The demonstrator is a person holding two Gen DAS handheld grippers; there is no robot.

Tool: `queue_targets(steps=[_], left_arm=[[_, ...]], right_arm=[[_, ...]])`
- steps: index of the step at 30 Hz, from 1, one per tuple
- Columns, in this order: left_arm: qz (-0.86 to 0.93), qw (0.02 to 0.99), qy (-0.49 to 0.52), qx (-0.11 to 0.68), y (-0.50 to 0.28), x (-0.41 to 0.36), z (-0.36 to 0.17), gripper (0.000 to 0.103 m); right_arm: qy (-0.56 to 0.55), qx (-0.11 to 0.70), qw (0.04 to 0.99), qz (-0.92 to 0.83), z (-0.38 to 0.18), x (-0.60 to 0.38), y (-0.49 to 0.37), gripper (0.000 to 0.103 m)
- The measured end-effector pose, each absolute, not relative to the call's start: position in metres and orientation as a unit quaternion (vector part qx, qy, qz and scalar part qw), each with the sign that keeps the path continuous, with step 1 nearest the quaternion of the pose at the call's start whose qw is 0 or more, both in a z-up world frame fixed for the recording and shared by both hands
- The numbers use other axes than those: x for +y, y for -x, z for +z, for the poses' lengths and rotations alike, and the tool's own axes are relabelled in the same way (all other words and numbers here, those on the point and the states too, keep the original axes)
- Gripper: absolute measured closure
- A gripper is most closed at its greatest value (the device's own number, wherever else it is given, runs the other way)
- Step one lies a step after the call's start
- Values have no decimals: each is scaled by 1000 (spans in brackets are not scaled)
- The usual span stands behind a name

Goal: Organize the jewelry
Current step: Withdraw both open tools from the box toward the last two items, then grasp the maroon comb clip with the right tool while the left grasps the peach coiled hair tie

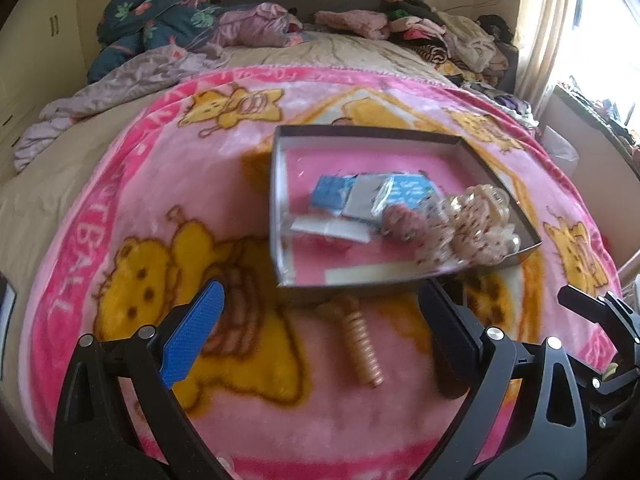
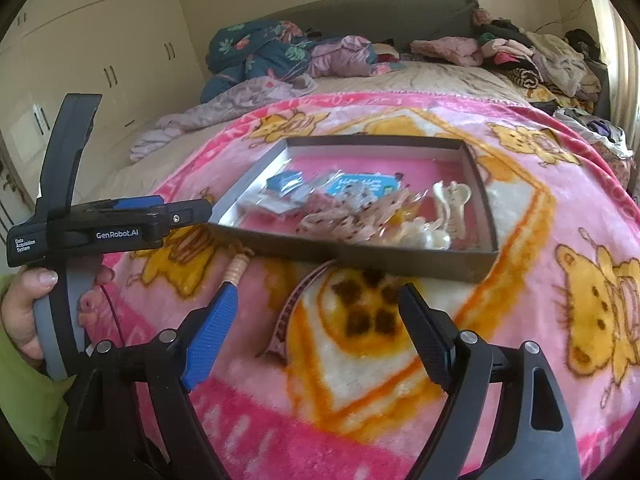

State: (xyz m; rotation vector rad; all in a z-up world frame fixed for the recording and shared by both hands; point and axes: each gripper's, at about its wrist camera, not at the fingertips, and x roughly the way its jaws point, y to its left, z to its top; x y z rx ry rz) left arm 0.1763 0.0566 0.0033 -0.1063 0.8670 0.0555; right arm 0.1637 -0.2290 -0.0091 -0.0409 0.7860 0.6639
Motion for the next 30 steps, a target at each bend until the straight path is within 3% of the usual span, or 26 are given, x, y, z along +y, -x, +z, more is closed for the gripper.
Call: queue_targets(steps=[11,18,21,25,30], left_arm=[[34,894,68,442,-154,78,-21,12],[21,884,85,458,-146,83,-36,12],[12,882,87,464,-149,79,-39,19],[-6,877,90,472,-157,69,-45,30],[-36,864,113,490,-171,56,-57,42]], right_arm=[[36,414,848,330,-40,-196,-161,25],[52,435,835,333,-61,-172,-172,52],[55,443,831,333,-69,-167,-177,63],[48,449,829,330,-76,-168,-181,86],[37,445,832,330,-73,-183,-177,89]])
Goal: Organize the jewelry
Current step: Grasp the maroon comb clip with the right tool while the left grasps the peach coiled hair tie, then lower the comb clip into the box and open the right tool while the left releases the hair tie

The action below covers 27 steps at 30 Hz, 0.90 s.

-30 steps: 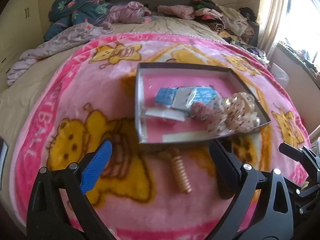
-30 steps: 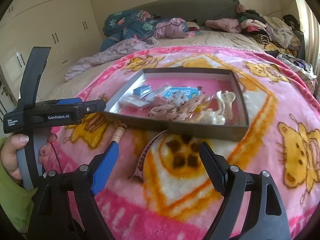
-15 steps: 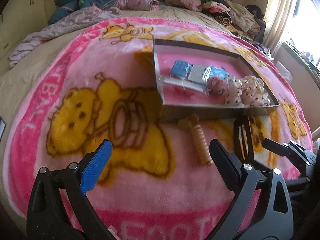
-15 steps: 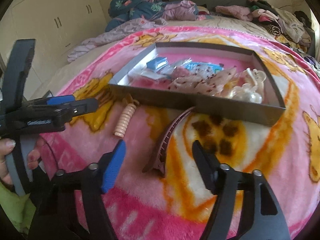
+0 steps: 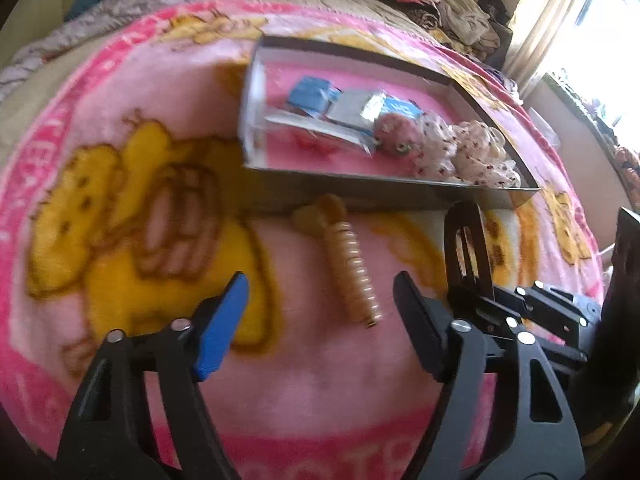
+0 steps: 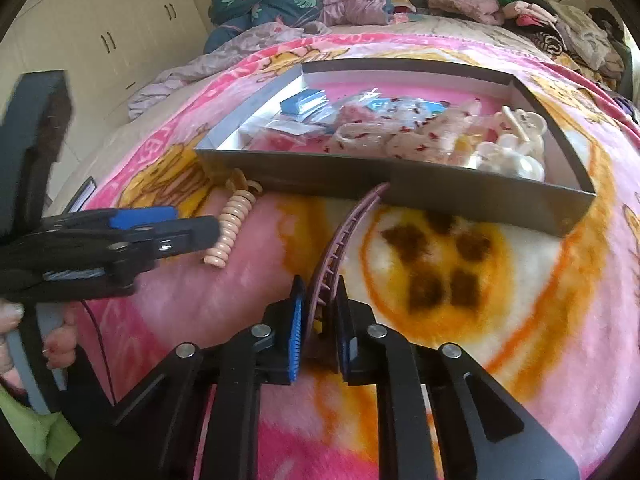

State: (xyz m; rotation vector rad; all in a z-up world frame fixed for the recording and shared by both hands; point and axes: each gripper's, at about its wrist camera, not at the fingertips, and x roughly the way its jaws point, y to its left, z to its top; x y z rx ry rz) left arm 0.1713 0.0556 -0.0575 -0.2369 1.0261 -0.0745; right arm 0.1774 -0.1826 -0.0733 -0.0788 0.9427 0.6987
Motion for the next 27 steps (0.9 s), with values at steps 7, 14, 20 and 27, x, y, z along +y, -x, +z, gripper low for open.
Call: queue_targets(steps=[7,14,20,27], left_arm=[[-33,861,90,500,-183,34,-69,91],[-52,871,63,484,-173,13,-51,92],[-76,884,55,458,-170,-4,-21,92],[-86,894,50,437,-184,-11,5,92]], right_arm=[[20,432,842,321,-60,-218,-169,90],[2,415,856,308,-40,-252,-163,90],[-8,397,869,295,-21,-273,-168,90],[-13,376,880,291,1,-281,-180,90]])
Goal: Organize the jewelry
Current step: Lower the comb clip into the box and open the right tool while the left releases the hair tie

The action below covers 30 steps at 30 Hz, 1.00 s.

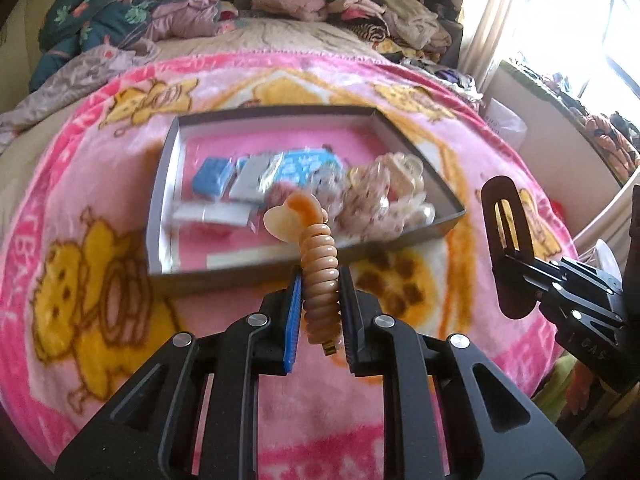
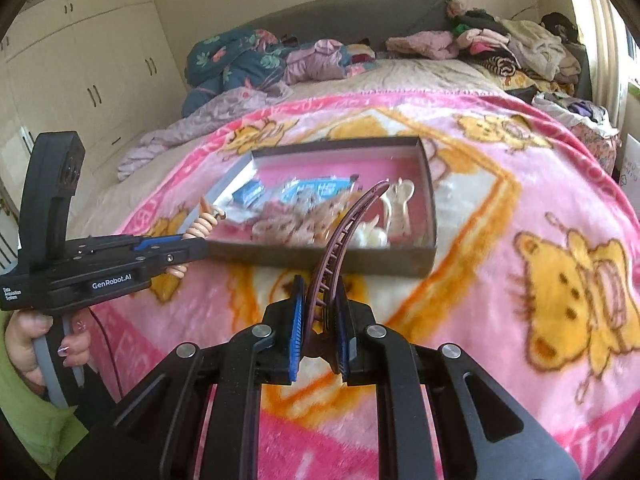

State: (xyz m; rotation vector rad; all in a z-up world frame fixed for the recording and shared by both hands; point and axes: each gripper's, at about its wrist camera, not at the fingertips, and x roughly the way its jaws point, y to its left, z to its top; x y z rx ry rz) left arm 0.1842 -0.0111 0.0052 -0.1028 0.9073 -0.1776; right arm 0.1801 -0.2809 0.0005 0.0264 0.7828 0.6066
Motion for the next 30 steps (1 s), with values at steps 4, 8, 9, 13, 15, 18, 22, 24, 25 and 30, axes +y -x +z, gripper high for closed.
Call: queue_targets(steps=[4,8,9,13,15,18,22,24,25,30], left_arm=[[-86,898,47,428,-194,-13,17,92],[-83,902,47,422,-204,-10,25,92],[-81,903,47,420,-208,-9,26,92],[-75,904,48,418,-217,-5,30,92],[-71,904,51,418,-223,-1,29,92],[-65,903,54,420,-230,3,26,92],[-59,901,59,426,-239,9,19,92],[-56,898,63,431,-245,12,14,92],[-56,898,64,432,-245,13,13,92],[-55,892,67,444,-253,16,0,92]], right_arm=[[-12,364,884,294,12,-283,-189,90],[-9,358,885,298,21,-282,-198,90],[-7,356,886,298,23,-281,-200,90],[-1,350,886,303,28,-276,-209,90],[1,349,886,305,28,-272,-215,90],[4,349,885,308,29,-266,-225,90],[7,351,883,312,27,-255,-239,90],[8,354,881,313,25,-251,-245,90],[9,356,880,314,23,-248,-249,90],[12,363,875,319,17,-236,-264,90]])
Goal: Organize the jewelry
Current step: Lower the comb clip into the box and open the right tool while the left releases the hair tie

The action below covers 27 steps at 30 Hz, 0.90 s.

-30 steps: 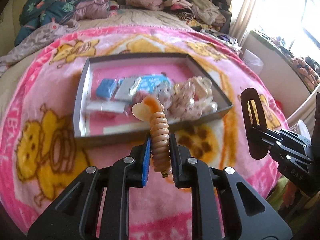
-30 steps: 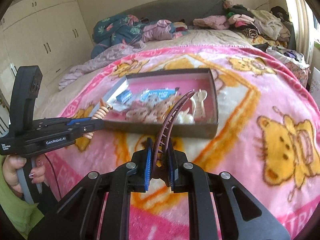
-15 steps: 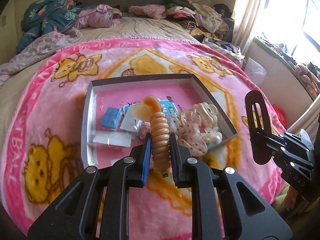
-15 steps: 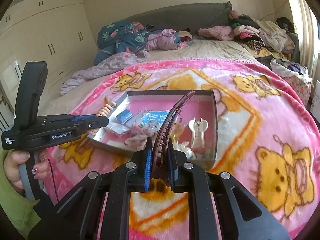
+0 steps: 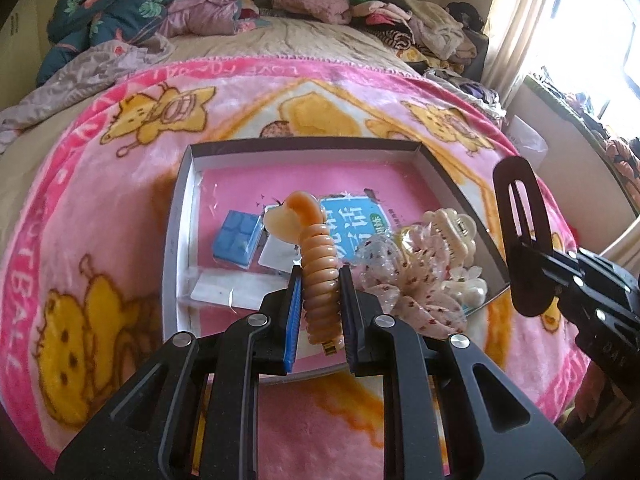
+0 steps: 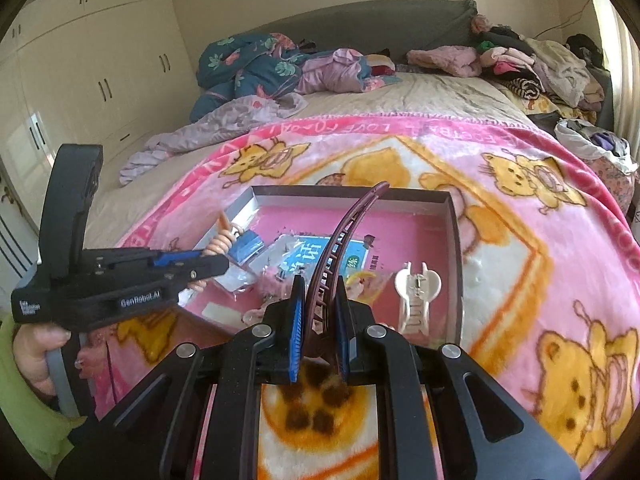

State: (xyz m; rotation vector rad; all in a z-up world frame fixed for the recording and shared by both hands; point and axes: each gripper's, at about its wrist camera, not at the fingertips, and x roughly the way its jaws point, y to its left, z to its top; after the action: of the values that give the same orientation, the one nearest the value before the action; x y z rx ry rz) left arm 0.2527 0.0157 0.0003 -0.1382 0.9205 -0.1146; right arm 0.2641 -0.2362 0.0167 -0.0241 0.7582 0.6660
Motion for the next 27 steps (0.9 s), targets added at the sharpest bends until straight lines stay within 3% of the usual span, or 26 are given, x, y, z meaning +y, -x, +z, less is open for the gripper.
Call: queue_targets(steps=[27], left_arm=[[-36,877,71,473,-271,32,-34,92]], right_arm=[[59,396,852,338,-23,-182,-297,90]])
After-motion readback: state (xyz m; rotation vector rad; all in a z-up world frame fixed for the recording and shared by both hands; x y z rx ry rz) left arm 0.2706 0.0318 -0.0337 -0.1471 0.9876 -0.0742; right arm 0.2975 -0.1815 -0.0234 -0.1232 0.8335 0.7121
